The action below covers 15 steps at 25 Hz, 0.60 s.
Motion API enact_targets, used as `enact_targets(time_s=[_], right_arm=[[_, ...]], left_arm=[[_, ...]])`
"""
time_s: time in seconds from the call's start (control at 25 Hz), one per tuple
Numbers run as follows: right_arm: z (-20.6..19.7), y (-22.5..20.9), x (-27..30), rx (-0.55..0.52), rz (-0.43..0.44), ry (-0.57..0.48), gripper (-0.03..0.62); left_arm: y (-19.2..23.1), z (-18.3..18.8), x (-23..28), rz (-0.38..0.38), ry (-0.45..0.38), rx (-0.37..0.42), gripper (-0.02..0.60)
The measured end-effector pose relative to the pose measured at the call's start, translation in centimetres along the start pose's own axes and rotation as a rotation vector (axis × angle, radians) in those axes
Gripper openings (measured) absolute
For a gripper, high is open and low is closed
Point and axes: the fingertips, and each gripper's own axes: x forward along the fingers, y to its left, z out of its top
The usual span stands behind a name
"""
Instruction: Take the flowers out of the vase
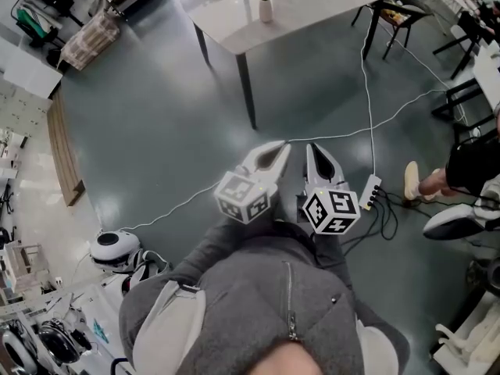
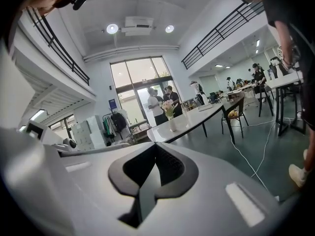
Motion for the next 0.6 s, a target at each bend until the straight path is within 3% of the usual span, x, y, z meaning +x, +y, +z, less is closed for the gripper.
enact_targets(time_s=[0.6], right_arm=[[5.6,-2.1,12.1,0.007,-0.018,0.021,0.003]], left_arm=[[9.6,6.7,7.2,0.017,-0.023,-0.041,0.009]])
